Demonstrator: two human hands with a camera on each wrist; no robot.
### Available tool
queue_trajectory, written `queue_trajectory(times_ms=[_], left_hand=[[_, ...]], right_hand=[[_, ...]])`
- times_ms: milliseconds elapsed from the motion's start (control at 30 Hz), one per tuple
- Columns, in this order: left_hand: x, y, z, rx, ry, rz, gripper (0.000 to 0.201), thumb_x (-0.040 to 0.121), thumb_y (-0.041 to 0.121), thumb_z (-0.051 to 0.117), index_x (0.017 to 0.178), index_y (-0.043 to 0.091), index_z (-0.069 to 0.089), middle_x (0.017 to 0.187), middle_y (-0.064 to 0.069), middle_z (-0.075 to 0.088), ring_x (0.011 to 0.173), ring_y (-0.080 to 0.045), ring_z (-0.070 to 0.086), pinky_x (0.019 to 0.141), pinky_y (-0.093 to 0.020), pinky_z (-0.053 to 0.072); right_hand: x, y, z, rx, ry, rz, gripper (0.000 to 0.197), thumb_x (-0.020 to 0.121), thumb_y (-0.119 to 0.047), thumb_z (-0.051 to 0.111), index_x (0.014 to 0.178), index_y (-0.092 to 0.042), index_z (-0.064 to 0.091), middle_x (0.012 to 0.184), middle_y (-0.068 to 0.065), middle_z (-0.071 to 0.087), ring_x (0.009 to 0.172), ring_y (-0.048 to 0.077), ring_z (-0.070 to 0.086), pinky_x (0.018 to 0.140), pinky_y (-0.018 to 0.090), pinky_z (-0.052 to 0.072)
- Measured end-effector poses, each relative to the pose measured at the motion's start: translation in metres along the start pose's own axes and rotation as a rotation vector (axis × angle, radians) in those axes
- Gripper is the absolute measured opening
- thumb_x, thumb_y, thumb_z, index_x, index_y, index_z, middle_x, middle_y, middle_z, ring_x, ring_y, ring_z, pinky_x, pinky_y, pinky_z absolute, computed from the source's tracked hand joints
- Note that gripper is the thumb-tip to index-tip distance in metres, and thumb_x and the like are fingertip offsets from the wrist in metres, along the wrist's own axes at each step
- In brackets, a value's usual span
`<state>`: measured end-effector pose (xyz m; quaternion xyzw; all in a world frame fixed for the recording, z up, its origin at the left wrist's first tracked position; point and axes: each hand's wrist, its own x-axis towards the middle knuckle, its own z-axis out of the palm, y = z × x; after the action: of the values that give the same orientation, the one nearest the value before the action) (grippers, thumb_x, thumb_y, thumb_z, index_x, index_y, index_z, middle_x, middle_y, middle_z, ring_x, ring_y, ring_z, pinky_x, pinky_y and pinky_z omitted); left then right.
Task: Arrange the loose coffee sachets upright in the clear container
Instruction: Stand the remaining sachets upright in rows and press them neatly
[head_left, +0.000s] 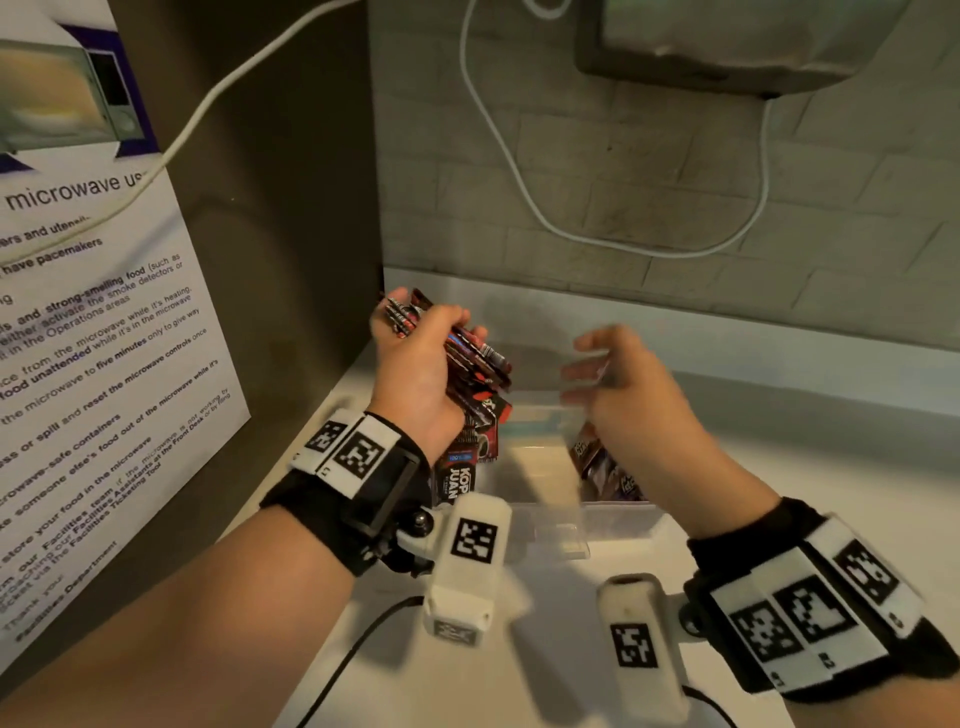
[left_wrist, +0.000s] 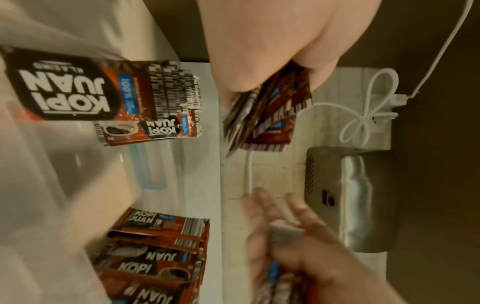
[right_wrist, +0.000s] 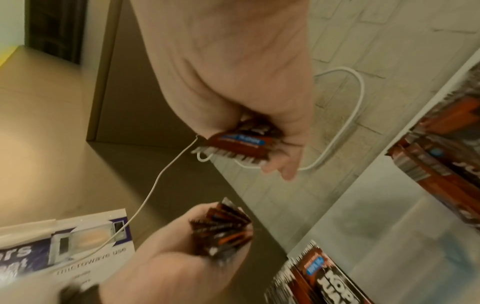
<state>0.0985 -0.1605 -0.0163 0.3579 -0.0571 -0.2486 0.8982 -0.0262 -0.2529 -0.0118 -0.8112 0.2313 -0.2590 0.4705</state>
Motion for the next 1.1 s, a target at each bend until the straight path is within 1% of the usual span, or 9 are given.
queue_trajectory(times_ms=[67,233,367,433,567,667,800,967,1100], left_hand=[[-0.003,-0.004,-0.003,0.057,-0.076,-0.072,0.049,0.088,-0.003,0.056,0.118,0.034,0.048,0.090,-0.009,0.061,0.068,-0.020,0.064,0.060,-0.034,0.053],[-0.025,-0.018,0.004,0.157,-0.378,-0.262,0.030,0.094,0.009,0.054,0.110,0.034,0.057,0.088,-0.007,0.068,0.072,-0.021,0.067,0.064,-0.037,0.054],[-0.027,-0.022,0.011,0.207,-0.364,-0.243,0.018,0.096,0.039,0.051,0.112,0.035,0.057,0.101,-0.004,0.073,0.094,-0.022,0.070,0.074,-0.040,0.058],[-0.026,-0.023,0.011,0.214,-0.365,-0.237,0.030,0.087,0.042,0.059,0.116,0.033,0.057,0.102,-0.005,0.073,0.095,-0.024,0.070,0.074,-0.040,0.058],[-0.025,-0.022,0.010,0.177,-0.380,-0.178,0.047,0.081,0.032,0.068,0.126,0.032,0.054,0.107,-0.008,0.071,0.094,-0.025,0.070,0.075,-0.041,0.058],[-0.019,-0.017,0.008,0.128,-0.388,-0.124,0.035,0.091,0.013,0.060,0.122,0.030,0.055,0.099,-0.010,0.067,0.086,-0.024,0.066,0.070,-0.041,0.056],[-0.014,-0.009,0.007,0.060,-0.395,-0.060,0.027,0.085,0.015,0.064,0.107,0.029,0.057,0.084,0.000,0.065,0.077,-0.020,0.065,0.062,-0.036,0.056],[-0.011,-0.008,0.005,0.090,-0.351,-0.018,0.036,0.079,0.007,0.072,0.104,0.026,0.055,0.088,-0.005,0.060,0.066,-0.020,0.062,0.057,-0.035,0.054],[-0.010,-0.008,0.005,0.119,-0.299,-0.008,0.032,0.087,0.000,0.063,0.106,0.024,0.053,0.082,-0.012,0.056,0.061,-0.022,0.058,0.058,-0.034,0.055]], right_hand=[[0.007,-0.012,-0.002,0.131,0.131,-0.085,0.051,0.080,0.022,0.034,0.110,-0.018,0.045,0.107,0.006,0.059,0.103,0.023,0.060,0.079,0.043,0.051],[0.015,-0.037,0.018,0.188,0.118,-0.190,0.057,0.080,0.020,0.030,0.118,-0.017,0.051,0.112,0.003,0.061,0.106,0.008,0.057,0.089,0.019,0.046],[0.014,-0.040,0.032,0.283,-0.003,-0.075,0.030,0.102,-0.029,0.035,0.125,-0.022,0.055,0.113,-0.008,0.061,0.106,-0.003,0.056,0.093,0.015,0.042],[0.016,-0.037,0.035,0.239,-0.026,-0.015,0.055,0.095,-0.062,0.021,0.138,-0.035,0.042,0.132,-0.016,0.051,0.127,-0.003,0.043,0.113,0.030,0.029],[0.020,-0.037,0.031,0.406,0.005,-0.057,0.057,0.093,-0.064,0.017,0.148,-0.045,0.016,0.157,-0.016,0.019,0.143,0.010,0.022,0.118,0.049,0.017],[0.021,-0.031,0.022,0.491,-0.013,0.004,0.056,0.083,-0.067,0.047,0.131,-0.043,0.033,0.147,0.002,0.037,0.131,0.020,0.044,0.107,0.047,0.040],[0.006,-0.021,0.019,0.358,-0.170,0.070,0.044,0.082,-0.038,0.070,0.101,-0.023,0.034,0.109,0.011,0.054,0.087,0.020,0.063,0.059,0.035,0.055],[-0.005,-0.018,0.019,0.355,-0.338,0.102,0.041,0.082,-0.017,0.071,0.109,-0.008,0.041,0.101,0.014,0.064,0.072,0.024,0.070,0.058,0.038,0.058],[-0.004,-0.017,0.018,0.324,-0.319,0.046,0.035,0.078,0.001,0.072,0.088,-0.010,0.040,0.086,0.009,0.063,0.064,0.023,0.068,0.052,0.033,0.056]])
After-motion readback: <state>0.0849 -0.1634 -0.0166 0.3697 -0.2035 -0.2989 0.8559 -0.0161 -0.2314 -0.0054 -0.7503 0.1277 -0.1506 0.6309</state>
